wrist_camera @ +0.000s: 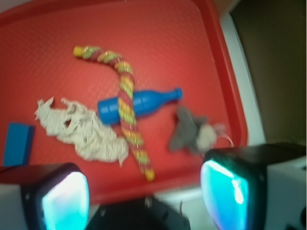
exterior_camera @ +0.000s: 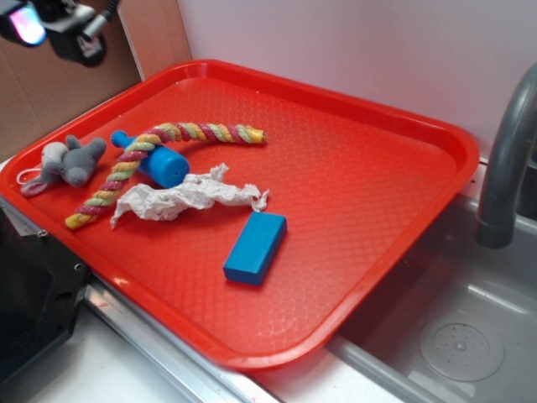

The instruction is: Grab the multicolored rope.

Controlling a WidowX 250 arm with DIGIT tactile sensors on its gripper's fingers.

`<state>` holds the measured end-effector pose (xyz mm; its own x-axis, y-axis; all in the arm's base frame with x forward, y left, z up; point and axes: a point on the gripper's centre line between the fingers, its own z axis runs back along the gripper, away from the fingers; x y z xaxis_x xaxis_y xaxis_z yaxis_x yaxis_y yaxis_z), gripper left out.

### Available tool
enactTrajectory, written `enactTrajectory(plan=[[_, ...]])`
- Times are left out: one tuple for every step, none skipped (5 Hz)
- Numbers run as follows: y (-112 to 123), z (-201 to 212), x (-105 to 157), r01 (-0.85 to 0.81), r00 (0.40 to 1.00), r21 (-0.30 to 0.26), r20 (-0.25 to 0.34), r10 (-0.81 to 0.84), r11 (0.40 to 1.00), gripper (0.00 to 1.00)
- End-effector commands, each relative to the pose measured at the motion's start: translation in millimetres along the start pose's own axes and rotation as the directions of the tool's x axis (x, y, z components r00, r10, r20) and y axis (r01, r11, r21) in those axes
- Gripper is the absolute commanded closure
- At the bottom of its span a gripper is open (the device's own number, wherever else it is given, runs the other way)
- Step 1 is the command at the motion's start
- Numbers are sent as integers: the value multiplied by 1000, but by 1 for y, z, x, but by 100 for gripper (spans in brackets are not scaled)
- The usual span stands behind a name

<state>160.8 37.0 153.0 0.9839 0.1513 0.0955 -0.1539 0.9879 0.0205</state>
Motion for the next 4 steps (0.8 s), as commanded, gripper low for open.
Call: enactTrajectory(plan=[[8, -64, 45, -6, 1000, -4, 29, 7, 1000, 0], [-1, -99, 54, -50, 997, -27, 63, 52, 998, 0], [-19, -115, 58, -51, 996, -32, 75, 53, 998, 0], [-16, -126, 48, -51, 998, -3, 40, 51, 999, 100]])
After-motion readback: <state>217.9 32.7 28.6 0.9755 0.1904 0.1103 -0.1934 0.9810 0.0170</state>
